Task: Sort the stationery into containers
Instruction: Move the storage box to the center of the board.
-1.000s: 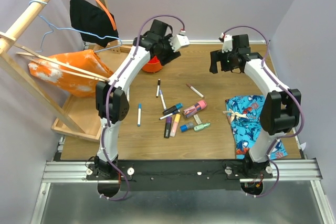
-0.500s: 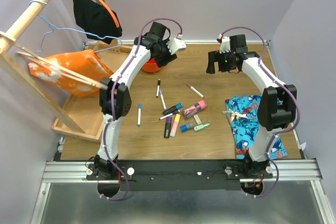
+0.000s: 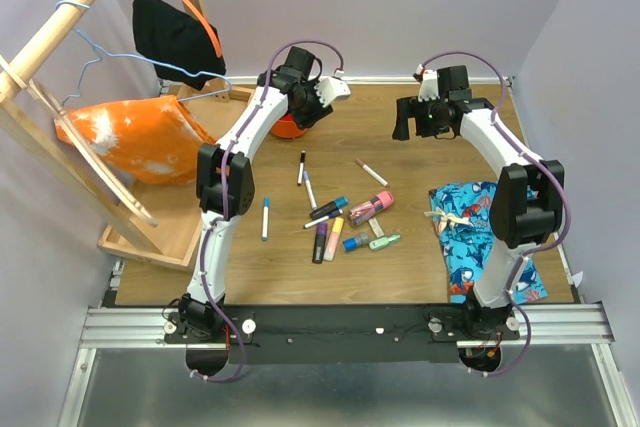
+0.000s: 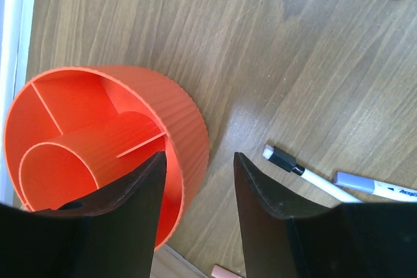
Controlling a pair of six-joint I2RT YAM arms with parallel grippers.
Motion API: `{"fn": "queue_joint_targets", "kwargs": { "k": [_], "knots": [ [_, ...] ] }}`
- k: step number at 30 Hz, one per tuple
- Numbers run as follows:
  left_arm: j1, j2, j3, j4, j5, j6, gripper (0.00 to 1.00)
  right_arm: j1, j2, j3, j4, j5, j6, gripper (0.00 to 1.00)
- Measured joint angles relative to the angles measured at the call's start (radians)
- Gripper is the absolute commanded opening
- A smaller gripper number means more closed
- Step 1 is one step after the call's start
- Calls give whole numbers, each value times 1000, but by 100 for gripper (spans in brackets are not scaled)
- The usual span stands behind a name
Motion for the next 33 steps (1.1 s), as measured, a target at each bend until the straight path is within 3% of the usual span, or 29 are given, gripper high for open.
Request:
{"fn": "queue_joint_targets", "kwargs": {
  "k": [4, 12, 16, 25, 33],
  "knots": [
    [8, 14, 0, 1, -1, 2, 41, 0, 0, -1, 0, 0, 1, 100],
    [14, 33, 0, 5, -13, 10, 30, 0, 2, -1, 1, 1, 2, 100],
    [14, 34, 3, 10, -13, 14, 15, 0, 9, -1, 0, 1, 7, 100],
    [11, 55, 34, 2, -10, 14, 4, 0, 13, -3, 1, 2, 8, 100],
    [-11, 56, 34, 0, 29, 9, 2, 0, 13, -16, 1, 8, 8, 100]
  ]
}}
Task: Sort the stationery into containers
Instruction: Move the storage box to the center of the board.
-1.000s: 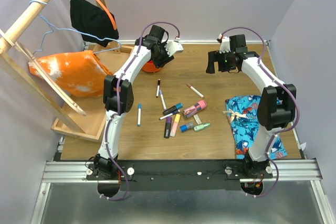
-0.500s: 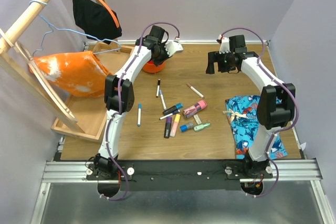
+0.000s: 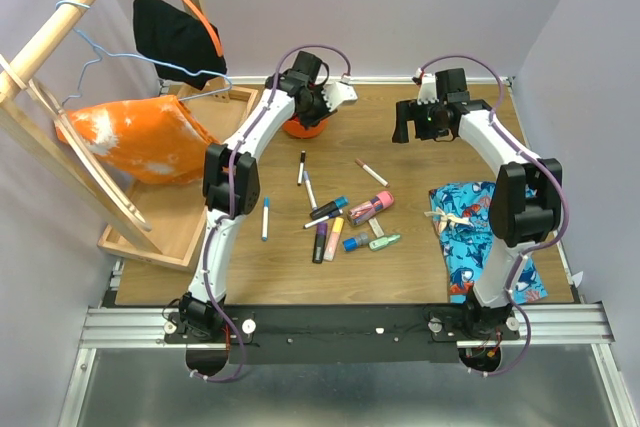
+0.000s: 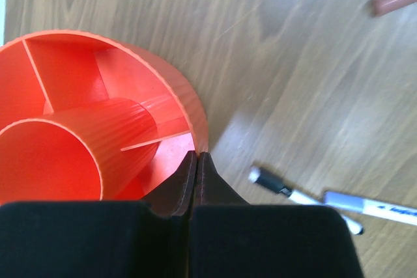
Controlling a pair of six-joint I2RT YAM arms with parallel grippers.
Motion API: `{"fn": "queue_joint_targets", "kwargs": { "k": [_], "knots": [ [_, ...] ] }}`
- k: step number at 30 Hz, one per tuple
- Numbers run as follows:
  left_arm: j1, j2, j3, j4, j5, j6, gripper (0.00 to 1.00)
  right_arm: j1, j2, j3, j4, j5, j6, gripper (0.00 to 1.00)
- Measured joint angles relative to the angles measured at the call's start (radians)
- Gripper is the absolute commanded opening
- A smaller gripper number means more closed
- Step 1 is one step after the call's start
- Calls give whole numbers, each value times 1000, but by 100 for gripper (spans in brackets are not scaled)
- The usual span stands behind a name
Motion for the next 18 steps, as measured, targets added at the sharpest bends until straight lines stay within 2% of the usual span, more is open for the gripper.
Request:
{"fn": "queue_joint_targets", "kwargs": {
  "k": [8, 14, 18],
  "knots": [
    [-90, -10, -2, 24, 149, -3, 2, 0, -4, -27, 0, 12, -1, 100],
    [-151, -17, -18, 127, 274, -59, 2, 0, -23, -62, -1, 25, -7, 100],
    [-175, -28, -48, 209, 309, -92, 2, 0, -53, -82, -2, 38, -16, 100]
  ]
}}
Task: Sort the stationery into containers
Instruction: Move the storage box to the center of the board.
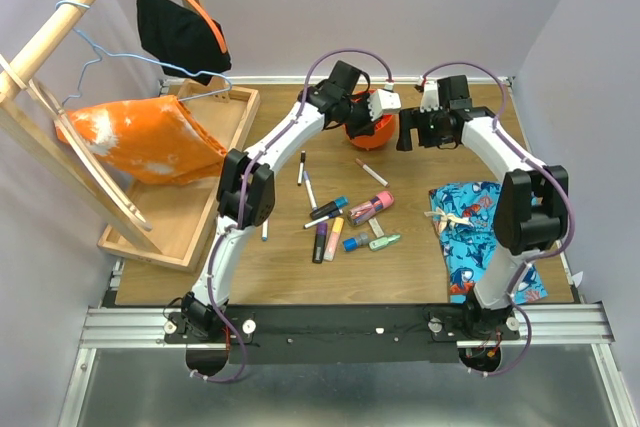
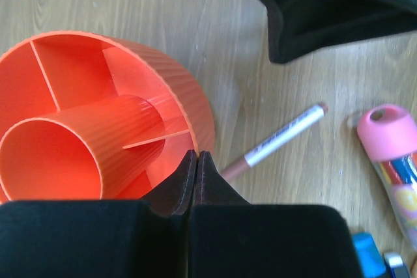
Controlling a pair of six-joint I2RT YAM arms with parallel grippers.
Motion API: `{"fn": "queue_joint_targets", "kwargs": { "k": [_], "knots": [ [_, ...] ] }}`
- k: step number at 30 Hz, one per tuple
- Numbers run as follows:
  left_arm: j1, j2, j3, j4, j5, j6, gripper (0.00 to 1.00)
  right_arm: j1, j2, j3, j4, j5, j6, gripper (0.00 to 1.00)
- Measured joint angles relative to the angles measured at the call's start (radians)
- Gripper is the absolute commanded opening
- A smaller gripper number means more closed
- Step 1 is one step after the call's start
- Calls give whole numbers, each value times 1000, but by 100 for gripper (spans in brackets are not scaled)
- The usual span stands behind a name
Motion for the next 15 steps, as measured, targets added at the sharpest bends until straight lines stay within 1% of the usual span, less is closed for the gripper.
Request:
{"fn": "queue_joint_targets", "kwargs": {
  "k": [7, 11, 15],
  "knots": [
    [-43, -10, -68, 177, 10, -56, 2, -22, -76, -64, -3, 13, -5, 100],
    [-81, -10, -100, 234, 10, -59, 2, -48, -117, -103, -3, 24, -10, 100],
    [-111, -10, -121, 255, 10, -58, 3, -64, -163, -145, -3, 27, -13, 100]
  ]
}}
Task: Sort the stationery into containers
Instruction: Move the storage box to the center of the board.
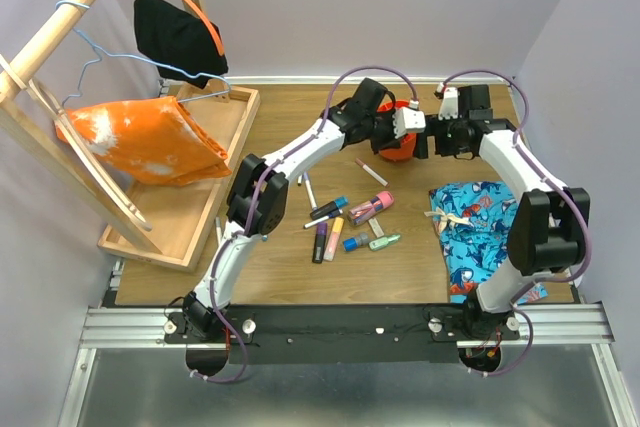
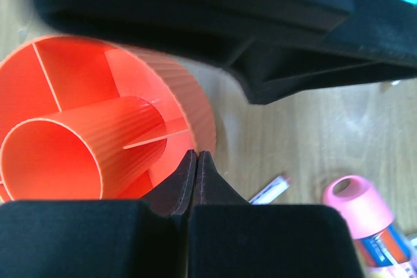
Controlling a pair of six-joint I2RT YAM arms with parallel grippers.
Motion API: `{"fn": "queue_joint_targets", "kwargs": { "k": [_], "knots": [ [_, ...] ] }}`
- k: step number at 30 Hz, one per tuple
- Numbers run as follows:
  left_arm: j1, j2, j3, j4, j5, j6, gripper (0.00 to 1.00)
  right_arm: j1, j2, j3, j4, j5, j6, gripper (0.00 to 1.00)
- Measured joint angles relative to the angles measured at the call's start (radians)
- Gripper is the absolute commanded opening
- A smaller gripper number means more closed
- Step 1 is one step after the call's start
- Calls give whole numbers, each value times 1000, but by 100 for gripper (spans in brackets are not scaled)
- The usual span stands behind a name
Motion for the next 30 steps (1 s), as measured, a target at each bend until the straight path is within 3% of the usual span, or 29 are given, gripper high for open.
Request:
{"fn": "queue_joint_targets", "kwargs": {
  "k": [6, 8, 11, 15, 20, 25, 30],
  "knots": [
    [-26, 0, -15, -5, -3, 17, 7, -6, -55, -40, 0, -2, 10, 100],
    [-27, 0, -15, -8, -6, 23, 15, -8, -62, -41, 0, -6, 16, 100],
    [-27, -2, -15, -11, -18, 38, 39, -9, -69, -41, 1, -12, 25, 99],
    [-30, -13, -19, 3, -53, 65, 53, -11, -74, -42, 0, -15, 37, 99],
    [-39, -32, -19, 36, -82, 77, 61, -12, -108, -48, 0, -13, 92, 100],
    [-44, -65, 4, 28, -146, 65, 63, -19, -174, -50, -19, 3, 180, 99],
    [-44, -279, -116, -74, -223, 35, 63, -27, -248, -59, -59, 6, 257, 99]
  ]
}}
